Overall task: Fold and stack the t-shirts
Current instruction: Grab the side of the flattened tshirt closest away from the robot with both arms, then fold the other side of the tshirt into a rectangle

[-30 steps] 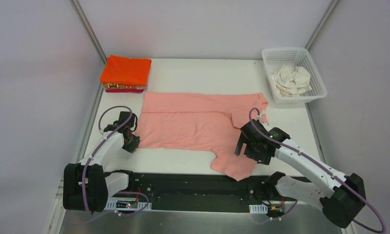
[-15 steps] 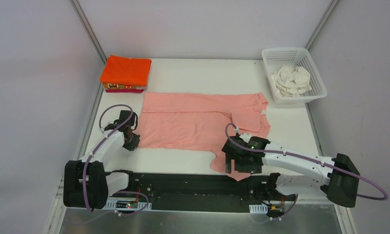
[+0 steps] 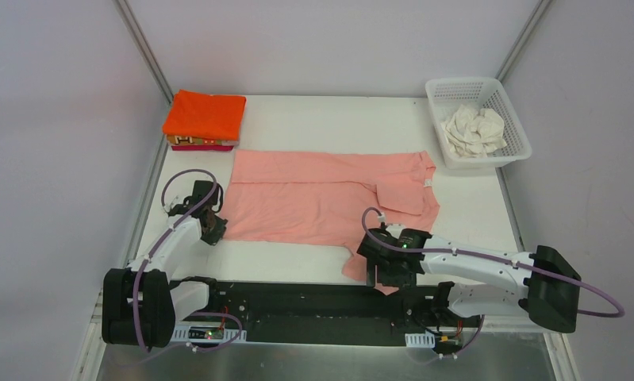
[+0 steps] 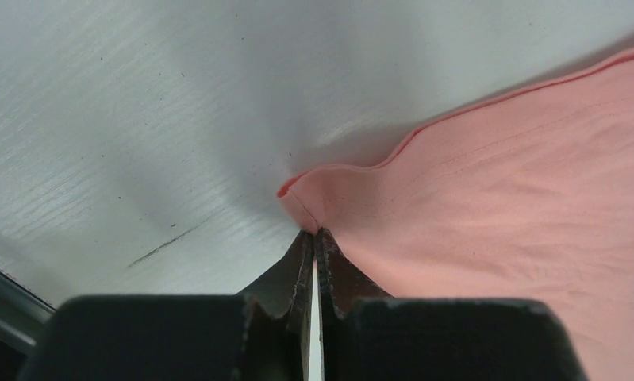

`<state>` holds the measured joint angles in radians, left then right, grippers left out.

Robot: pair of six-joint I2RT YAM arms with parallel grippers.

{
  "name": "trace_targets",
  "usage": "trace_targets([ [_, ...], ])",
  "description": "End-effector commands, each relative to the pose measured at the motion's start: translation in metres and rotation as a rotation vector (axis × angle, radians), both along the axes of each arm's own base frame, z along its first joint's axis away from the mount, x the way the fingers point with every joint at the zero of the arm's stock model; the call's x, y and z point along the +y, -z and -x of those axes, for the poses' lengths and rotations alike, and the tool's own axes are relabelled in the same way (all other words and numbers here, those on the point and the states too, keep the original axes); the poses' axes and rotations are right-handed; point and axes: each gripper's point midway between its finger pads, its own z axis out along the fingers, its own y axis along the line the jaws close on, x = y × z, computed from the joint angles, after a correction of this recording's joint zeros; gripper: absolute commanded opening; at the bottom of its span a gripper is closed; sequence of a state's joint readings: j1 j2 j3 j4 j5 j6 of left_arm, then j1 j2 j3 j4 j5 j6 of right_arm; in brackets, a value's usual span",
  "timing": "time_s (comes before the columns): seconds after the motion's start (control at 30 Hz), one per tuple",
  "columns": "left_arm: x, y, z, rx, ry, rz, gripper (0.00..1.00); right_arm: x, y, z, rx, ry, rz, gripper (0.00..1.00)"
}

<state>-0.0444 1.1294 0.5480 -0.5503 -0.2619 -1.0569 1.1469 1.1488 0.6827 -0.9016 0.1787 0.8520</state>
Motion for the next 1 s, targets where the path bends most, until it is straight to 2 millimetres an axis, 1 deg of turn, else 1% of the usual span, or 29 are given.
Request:
trace_targets([
  [0.0, 0.003, -0.007, -0.001, -0.039, 0.021, -0.013, 0.00, -0.011, 0.009, 0.010, 0.033, 0.034, 0.046, 0.72],
  [0.1, 0.002, -0.008, -0.001, -0.044, 0.025, -0.012, 0.00, -0.006, 0.015, 0.009, 0.036, 0.022, 0.045, 0.71],
  [0.2, 0.002, -0.007, -0.001, -0.039, 0.027, -0.011, 0.00, -0.001, 0.019, -0.002, -0.015, 0.024, 0.055, 0.66],
  [0.23, 0.002, -0.007, -0.001, -0.037, 0.028, -0.012, 0.00, -0.001, 0.021, -0.007, -0.036, 0.027, 0.064, 0.63],
  [0.3, 0.002, -0.007, -0.001, -0.036, 0.028, -0.012, 0.00, -0.004, 0.024, -0.014, -0.069, 0.036, 0.092, 0.55],
  [0.37, 0.002, -0.007, -0.002, -0.036, 0.030, -0.012, 0.00, -0.006, 0.027, -0.017, -0.077, 0.048, 0.113, 0.44],
  [0.47, 0.002, -0.008, -0.003, -0.038, 0.030, -0.013, 0.00, -0.010, 0.030, -0.019, -0.082, 0.061, 0.132, 0.23],
  [0.5, 0.002, -0.008, -0.004, -0.038, 0.034, -0.013, 0.00, -0.010, 0.029, -0.019, -0.082, 0.063, 0.127, 0.19],
  [0.57, 0.001, -0.010, -0.005, -0.043, 0.042, -0.010, 0.00, -0.010, 0.024, -0.019, -0.079, 0.066, 0.115, 0.15],
  [0.6, 0.000, -0.011, -0.005, -0.046, 0.045, -0.007, 0.00, -0.010, 0.020, -0.019, -0.079, 0.067, 0.113, 0.11],
  [0.63, 0.000, -0.012, -0.006, -0.053, 0.046, -0.003, 0.00, -0.011, 0.015, -0.020, -0.082, 0.071, 0.114, 0.07],
  [0.67, -0.002, -0.014, -0.008, -0.061, 0.051, 0.002, 0.00, -0.016, 0.009, -0.021, -0.090, 0.079, 0.127, 0.00],
  [0.77, -0.004, -0.020, -0.013, -0.086, 0.062, 0.014, 0.00, -0.023, -0.004, -0.026, -0.088, 0.102, 0.132, 0.00],
  [0.87, -0.008, -0.026, -0.020, -0.105, 0.080, 0.030, 0.00, -0.022, -0.013, -0.033, -0.084, 0.107, 0.099, 0.00],
  [0.97, -0.013, -0.032, -0.029, -0.129, 0.100, 0.049, 0.00, -0.020, -0.024, -0.044, -0.089, 0.124, 0.064, 0.00],
])
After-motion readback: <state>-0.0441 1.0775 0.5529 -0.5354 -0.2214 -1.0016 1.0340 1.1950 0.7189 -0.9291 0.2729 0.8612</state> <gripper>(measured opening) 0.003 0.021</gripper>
